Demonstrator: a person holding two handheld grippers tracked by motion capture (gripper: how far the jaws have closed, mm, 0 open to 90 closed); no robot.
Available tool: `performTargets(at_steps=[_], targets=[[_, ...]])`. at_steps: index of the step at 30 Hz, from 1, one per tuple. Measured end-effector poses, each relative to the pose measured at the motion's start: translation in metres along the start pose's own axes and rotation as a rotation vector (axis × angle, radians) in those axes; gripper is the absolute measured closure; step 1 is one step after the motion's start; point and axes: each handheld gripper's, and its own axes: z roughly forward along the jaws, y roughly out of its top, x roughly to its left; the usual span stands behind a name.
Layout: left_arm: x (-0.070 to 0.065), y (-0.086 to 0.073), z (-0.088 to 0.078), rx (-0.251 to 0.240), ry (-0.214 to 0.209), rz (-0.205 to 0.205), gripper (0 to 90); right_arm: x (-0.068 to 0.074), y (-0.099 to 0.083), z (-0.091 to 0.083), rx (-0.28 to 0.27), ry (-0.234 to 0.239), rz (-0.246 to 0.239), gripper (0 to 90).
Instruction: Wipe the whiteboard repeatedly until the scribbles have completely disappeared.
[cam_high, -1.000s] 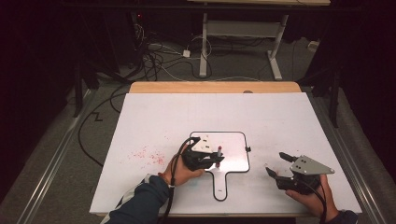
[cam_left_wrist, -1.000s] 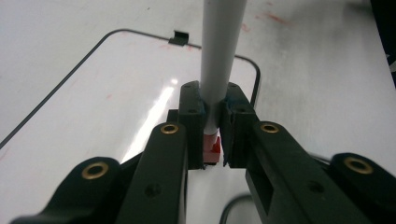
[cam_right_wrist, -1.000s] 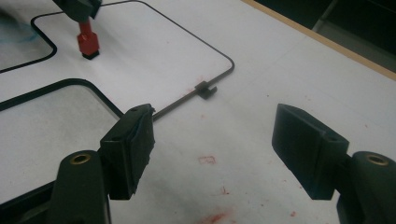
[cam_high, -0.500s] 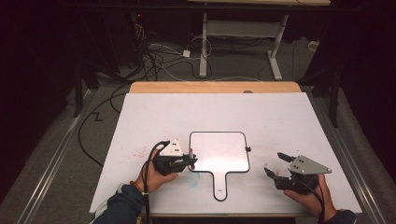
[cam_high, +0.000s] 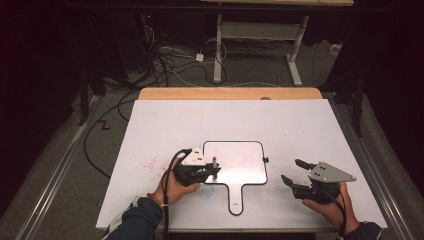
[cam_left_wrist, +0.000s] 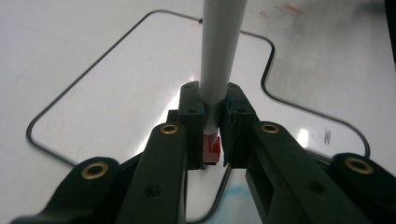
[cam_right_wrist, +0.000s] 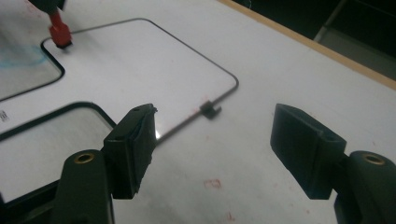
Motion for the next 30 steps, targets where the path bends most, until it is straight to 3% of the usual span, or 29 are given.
performTargets(at_steps=[1,3,7,9,12,19,30], targets=[[-0.003,0.002,0.005,-0.002,-0.009,-0.001,78.7,0.001,0.009,0.001,-0.025,0.030,0.021,33.4],[-0.011,0.005,0.017,-0.001,-0.026,0.002,78.7,0.003,0.014,0.002,-0.037,0.041,0.021,33.4],[-0.031,0.009,0.040,0.004,-0.064,0.021,78.7,0.014,0.033,0.003,-0.092,0.118,0.026,34.4],[-0.041,0.009,0.050,0.009,-0.073,0.039,78.6,0.020,0.041,0.004,-0.110,0.168,0.024,36.9],[-0.054,0.009,0.062,0.014,-0.099,0.049,78.6,0.030,0.051,0.004,-0.127,0.193,-0.002,40.9],[-0.070,0.006,0.077,0.017,-0.129,0.064,78.6,0.035,0.059,0.008,-0.142,0.232,0.012,49.3],[-0.078,0.004,0.082,0.017,-0.131,0.062,78.6,0.032,0.055,0.013,-0.122,0.220,0.029,63.0]])
